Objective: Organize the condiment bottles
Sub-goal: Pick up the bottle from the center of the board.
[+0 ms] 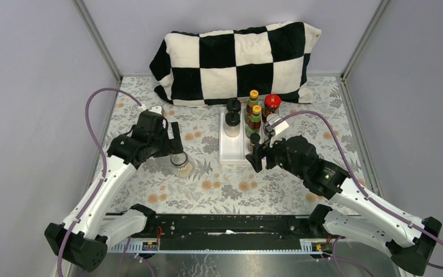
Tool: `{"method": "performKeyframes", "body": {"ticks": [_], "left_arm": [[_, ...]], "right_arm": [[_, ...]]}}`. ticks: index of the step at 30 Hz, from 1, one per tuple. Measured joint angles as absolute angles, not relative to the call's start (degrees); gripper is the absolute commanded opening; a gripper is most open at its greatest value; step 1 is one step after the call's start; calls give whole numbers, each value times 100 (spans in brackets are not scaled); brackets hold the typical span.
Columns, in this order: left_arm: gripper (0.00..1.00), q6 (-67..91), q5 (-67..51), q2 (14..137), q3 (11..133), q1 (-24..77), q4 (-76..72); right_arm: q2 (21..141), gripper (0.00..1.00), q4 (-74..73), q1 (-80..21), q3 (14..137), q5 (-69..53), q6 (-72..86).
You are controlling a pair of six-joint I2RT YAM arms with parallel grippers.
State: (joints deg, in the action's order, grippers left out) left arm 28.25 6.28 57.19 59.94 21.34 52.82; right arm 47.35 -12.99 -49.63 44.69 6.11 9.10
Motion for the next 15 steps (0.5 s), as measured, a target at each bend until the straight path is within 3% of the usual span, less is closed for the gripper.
{"method": "performKeyframes", "body": {"ticks": [15], "left_arm": [[99, 1986, 419, 6827, 6549, 2585, 5756]], "right_arm": [[4866, 83, -1297, -4963, 4469, 521, 928]]}}
